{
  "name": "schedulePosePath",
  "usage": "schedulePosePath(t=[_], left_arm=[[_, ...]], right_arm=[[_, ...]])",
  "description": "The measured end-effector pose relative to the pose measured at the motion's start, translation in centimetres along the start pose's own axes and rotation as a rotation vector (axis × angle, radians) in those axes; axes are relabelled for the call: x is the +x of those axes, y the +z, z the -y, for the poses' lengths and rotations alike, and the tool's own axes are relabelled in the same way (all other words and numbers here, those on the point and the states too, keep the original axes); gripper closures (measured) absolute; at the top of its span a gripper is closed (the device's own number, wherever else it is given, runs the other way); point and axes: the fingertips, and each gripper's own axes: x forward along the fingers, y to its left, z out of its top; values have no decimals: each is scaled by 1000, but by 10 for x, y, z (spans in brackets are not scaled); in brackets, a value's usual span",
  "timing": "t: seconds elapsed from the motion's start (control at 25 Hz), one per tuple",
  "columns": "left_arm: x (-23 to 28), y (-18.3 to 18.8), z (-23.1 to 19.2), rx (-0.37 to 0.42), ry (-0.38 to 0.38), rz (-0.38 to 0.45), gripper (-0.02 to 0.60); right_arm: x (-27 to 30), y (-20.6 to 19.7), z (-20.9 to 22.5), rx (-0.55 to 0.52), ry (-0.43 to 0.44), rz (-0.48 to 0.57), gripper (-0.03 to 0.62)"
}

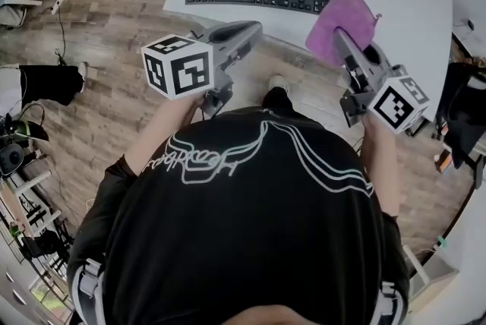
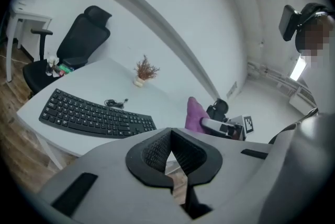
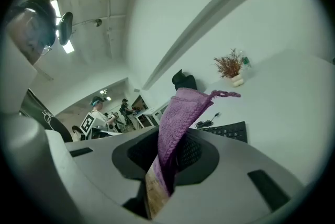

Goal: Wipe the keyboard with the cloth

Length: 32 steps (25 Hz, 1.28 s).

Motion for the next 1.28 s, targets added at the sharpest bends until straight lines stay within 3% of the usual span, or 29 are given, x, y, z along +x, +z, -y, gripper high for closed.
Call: schedulePosePath(t=[0.32, 0.52, 0.72, 1.28], left_arm=[[-98, -6, 68, 168, -53, 112, 576], [-141, -17, 98, 233, -73, 146, 576], [-163, -31, 112, 271, -85, 158, 575], [-184, -44, 122, 275, -107, 149, 576]], right_arm=[[-29, -29, -129, -95, 75, 31, 534], [-43, -51, -180, -119, 100, 20, 534], [-57, -63, -202, -135, 88, 24, 534], [-61, -80, -230, -126, 104, 7, 534]])
